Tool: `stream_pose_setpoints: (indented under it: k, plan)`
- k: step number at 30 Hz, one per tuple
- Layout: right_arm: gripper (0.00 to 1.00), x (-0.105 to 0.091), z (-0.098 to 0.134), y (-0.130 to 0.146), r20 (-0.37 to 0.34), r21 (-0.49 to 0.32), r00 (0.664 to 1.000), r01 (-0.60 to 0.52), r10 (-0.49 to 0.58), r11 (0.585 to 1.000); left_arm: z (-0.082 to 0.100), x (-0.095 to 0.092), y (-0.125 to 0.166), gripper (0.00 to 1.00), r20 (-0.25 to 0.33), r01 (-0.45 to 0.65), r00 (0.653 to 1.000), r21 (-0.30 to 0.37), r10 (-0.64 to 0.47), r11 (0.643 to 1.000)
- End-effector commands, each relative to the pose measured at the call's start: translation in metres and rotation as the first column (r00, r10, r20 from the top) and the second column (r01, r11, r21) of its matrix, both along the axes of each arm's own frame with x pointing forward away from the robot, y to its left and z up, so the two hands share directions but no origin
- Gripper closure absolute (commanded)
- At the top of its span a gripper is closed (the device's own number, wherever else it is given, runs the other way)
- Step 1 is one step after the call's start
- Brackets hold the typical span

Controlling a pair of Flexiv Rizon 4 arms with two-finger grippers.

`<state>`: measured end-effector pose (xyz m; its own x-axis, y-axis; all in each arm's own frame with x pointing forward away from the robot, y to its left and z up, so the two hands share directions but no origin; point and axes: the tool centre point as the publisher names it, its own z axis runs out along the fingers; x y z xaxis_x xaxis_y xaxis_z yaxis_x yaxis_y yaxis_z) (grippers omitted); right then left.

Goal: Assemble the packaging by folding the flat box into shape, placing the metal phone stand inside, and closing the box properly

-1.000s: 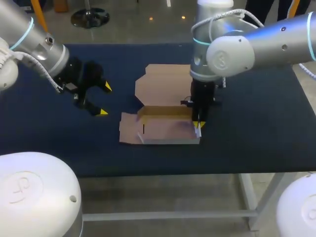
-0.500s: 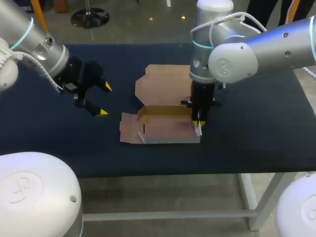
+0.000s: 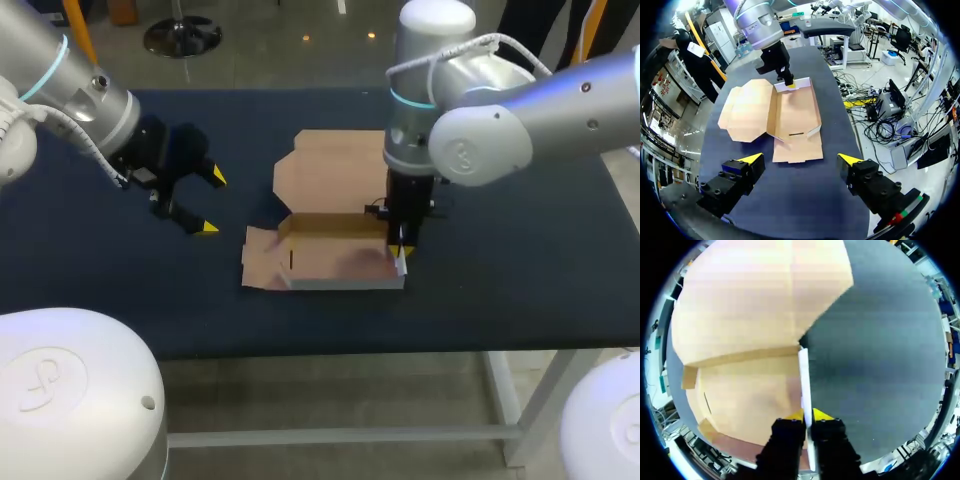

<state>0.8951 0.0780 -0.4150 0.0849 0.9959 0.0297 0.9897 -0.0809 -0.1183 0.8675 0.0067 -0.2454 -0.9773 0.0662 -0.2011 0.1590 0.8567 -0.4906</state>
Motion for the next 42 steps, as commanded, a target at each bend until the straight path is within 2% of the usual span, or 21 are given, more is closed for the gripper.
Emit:
stream_pose_setpoints:
  k: [1, 15, 21, 23, 24, 36, 42]
  plan:
    - [0.87, -0.0011, -0.0037, 0.0014, 0.007, -0.004, 1.000, 0.001, -0.001, 1.000, 0.0009, 0.0001, -0.0001, 0.00, -0.002, 0.000, 1.000, 0.004, 0.000, 1.000]
    - [0.85, 0.0010, -0.0062, 0.0026, 0.038, -0.023, 0.999, 0.011, -0.011, 1.000, 0.0009, 0.0001, -0.0001, 0.00, -0.002, 0.000, 1.000, 0.004, 0.000, 1.000]
    - [0.87, 0.0027, -0.0091, 0.0030, 0.042, -0.027, 0.999, 0.009, -0.008, 1.000, 0.0009, 0.0001, -0.0001, 0.00, -0.002, 0.000, 1.000, 0.004, 0.000, 1.000]
    - [0.91, 0.0030, -0.0100, 0.0035, 0.044, -0.034, 0.999, 0.008, -0.006, 0.999, 0.0009, 0.0001, -0.0001, 0.00, -0.002, 0.000, 1.000, 0.004, 0.000, 1.000]
    - [1.00, 0.0032, -0.0103, 0.0036, 0.044, -0.041, 0.999, 0.006, -0.004, 0.999, 0.0009, 0.0001, -0.0001, 0.00, -0.002, 0.000, 1.000, 0.004, 0.000, 1.000]
    - [1.00, 0.0012, -0.0071, 0.0027, 0.018, -0.150, 0.999, -0.023, 0.026, 0.988, 0.0009, 0.0001, -0.0001, 0.00, -0.002, 0.000, 1.000, 0.004, 0.000, 1.000]
    - [1.00, 0.0010, -0.0097, 0.0003, -0.031, -0.263, 0.999, -0.029, 0.021, 0.964, 0.0009, 0.0001, -0.0001, 0.00, -0.002, 0.000, 1.000, 0.004, 0.000, 1.000]
